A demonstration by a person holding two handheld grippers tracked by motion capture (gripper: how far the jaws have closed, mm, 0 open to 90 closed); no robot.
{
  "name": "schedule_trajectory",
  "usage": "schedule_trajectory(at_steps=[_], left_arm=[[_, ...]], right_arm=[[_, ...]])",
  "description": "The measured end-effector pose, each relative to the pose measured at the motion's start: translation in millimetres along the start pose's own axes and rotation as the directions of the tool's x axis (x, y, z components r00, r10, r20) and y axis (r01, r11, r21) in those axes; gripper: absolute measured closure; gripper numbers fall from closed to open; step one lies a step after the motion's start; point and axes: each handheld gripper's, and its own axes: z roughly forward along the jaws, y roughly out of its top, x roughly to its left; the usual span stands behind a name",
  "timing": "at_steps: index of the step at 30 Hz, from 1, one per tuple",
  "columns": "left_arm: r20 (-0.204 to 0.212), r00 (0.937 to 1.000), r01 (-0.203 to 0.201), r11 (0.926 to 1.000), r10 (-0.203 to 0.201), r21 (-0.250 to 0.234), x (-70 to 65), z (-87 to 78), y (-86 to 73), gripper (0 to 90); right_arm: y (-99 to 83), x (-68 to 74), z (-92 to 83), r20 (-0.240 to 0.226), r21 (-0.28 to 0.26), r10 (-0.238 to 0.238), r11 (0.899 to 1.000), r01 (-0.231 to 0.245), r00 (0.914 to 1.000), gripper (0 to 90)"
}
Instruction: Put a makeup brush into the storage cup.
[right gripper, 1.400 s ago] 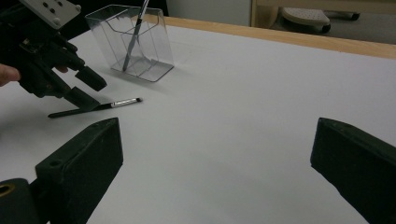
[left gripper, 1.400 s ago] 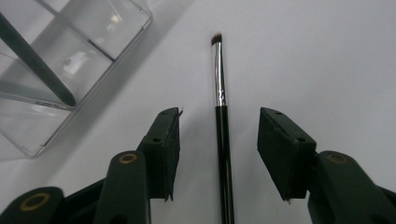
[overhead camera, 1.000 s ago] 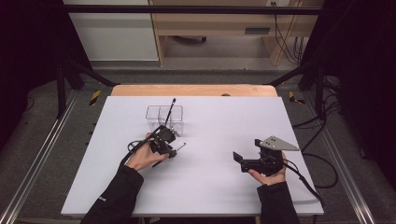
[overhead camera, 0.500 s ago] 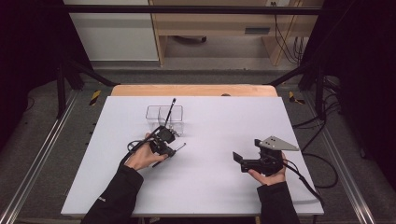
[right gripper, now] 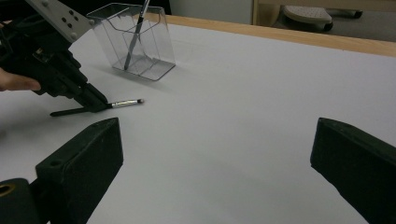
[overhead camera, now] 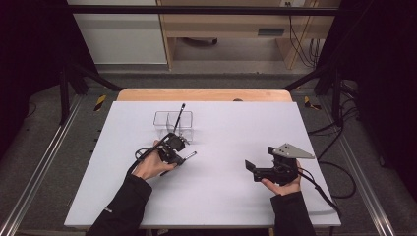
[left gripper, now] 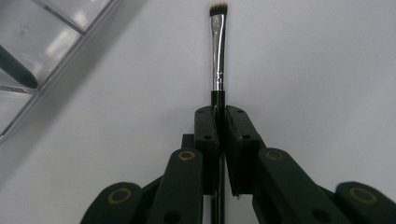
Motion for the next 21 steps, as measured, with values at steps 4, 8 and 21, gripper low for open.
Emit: schedule_trajectory(at_steps=[4,8,21], left_arm=[[-0.002,0.9998,-0.019,0.9998,0.019,-0.001,-0.6,-0.6,-0.4,83.3],[-0.008,0.9994,-0.034,0.9990,0.034,-0.028,-2.3,-6.3,-1.8,83.4],[-0.047,0.9987,-0.028,0.9859,0.021,-0.165,-5.9,-36.8,-12.3,83.4]], right_arm=[[0.0,0.1,0.0,-0.001,0.000,0.000,1.000,0.000,1.0000,3.0],[-0.1,0.1,0.0,0.000,-0.001,-0.001,1.000,0.001,1.0000,3.1],[-0.1,0.4,0.0,0.000,-0.002,0.000,1.000,0.000,1.0000,3.1]])
